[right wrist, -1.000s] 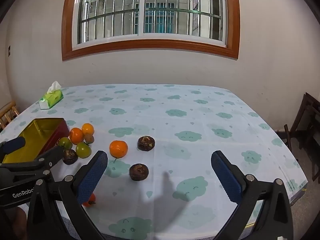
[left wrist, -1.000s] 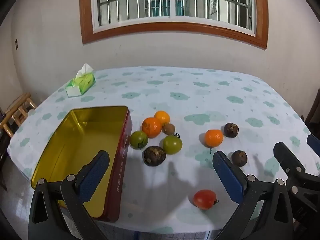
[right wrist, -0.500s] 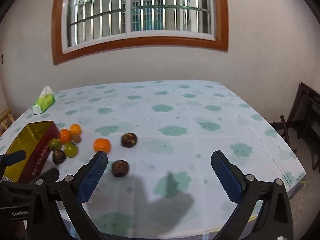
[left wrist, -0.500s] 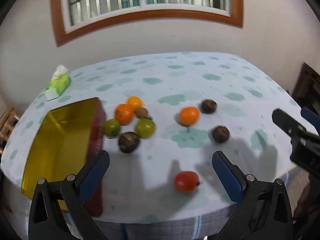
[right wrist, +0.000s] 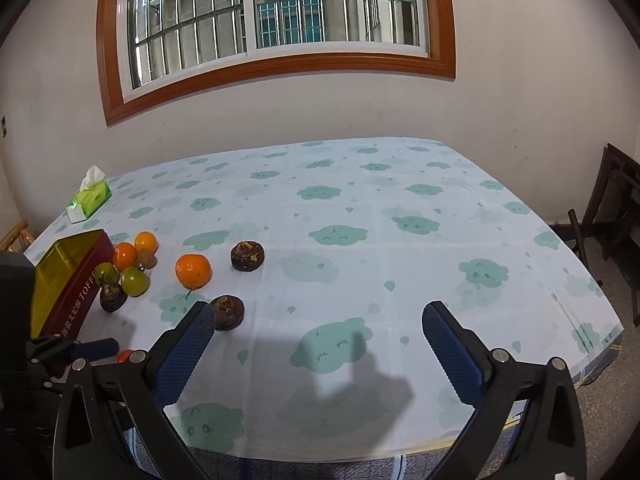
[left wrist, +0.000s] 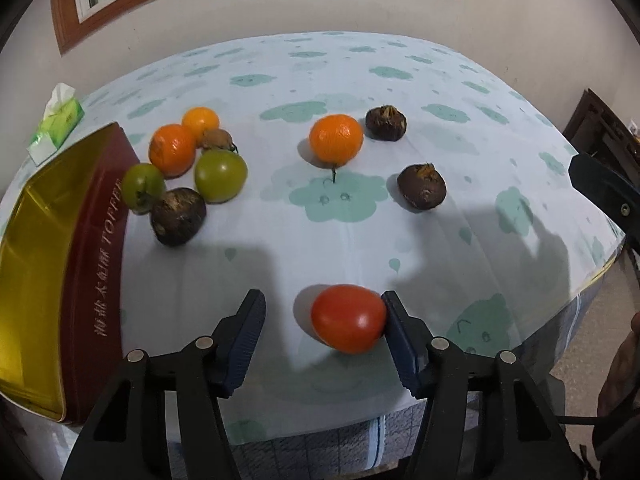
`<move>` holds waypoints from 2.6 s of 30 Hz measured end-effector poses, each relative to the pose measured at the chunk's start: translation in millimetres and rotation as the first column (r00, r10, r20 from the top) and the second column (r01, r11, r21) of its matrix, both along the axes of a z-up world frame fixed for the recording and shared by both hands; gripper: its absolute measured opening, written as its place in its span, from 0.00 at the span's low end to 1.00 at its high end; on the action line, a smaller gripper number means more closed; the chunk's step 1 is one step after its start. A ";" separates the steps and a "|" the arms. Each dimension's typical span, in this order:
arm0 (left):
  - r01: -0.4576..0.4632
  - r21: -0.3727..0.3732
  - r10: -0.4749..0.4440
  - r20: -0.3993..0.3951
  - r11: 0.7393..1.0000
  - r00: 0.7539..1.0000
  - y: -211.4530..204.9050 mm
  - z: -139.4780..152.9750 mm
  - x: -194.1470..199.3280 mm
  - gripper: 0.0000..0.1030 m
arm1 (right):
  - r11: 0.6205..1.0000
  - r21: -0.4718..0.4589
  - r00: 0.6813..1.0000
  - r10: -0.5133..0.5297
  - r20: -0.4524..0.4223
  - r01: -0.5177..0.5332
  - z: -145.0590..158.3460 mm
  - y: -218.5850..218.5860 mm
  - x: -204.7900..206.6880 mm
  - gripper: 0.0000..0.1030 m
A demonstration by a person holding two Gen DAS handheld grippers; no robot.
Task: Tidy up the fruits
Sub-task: 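Reach the left gripper to the red tomato and close on it, then drop the red tomato in the tray with left gripper while right grasps a brown fruit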
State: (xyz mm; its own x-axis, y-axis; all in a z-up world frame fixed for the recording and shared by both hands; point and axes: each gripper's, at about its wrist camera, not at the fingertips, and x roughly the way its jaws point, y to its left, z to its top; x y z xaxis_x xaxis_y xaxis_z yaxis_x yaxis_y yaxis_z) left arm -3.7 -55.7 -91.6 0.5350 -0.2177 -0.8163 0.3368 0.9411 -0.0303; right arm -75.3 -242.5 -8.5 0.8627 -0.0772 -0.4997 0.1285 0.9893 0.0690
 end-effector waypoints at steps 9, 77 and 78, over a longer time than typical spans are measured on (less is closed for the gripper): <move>0.052 0.025 -0.054 0.085 0.998 0.995 5.9 26.0 -8.2 0.34 | 0.993 0.040 0.992 0.112 -0.054 -0.110 -12.9 5.1 15.7 1.00; -0.388 0.233 0.364 0.140 0.892 0.921 232.1 70.6 130.5 0.55 | 0.823 -0.058 0.822 0.556 -0.124 -0.565 41.0 161.3 54.7 0.32; -0.394 0.219 0.367 0.156 0.892 0.917 233.9 75.1 124.1 0.57 | 0.818 -0.059 0.817 0.563 -0.123 -0.573 42.7 165.3 55.6 0.32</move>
State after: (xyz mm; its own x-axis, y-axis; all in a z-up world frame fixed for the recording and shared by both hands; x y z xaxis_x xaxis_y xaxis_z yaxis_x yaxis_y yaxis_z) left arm 120.5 178.2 -16.5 0.6249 0.2163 -0.7502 -0.0605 0.9714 0.2297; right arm -19.7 -77.2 34.3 0.7156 0.3633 -0.5966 -0.4567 0.8896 -0.0061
